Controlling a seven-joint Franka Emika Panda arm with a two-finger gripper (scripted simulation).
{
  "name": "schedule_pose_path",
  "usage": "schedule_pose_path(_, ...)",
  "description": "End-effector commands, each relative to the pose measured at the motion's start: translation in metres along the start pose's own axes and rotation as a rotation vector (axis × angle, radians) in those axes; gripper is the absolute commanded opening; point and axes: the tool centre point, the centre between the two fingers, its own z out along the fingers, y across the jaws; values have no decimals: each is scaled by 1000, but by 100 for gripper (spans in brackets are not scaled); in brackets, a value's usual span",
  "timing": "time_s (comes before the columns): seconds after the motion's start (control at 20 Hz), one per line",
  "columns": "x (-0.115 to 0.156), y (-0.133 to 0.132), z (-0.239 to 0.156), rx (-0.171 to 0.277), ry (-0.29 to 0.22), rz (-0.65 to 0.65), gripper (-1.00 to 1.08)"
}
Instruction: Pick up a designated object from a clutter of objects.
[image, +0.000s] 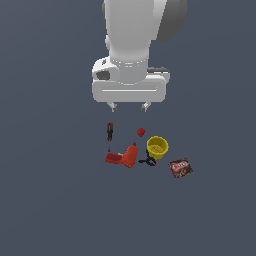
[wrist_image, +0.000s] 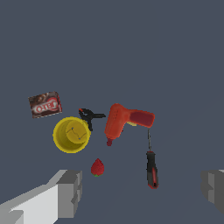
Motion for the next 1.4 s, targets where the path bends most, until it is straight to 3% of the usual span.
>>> schedule_pose_path(0.0,0,0,0,0,0,0,100)
schedule_pose_path(0.4,5,21,-10,23,23,79,100)
schedule_pose_path(0.75,5,23,-5,23,23,77,100)
schedule_pose_path(1.35,0,45,65,20,15,43,100)
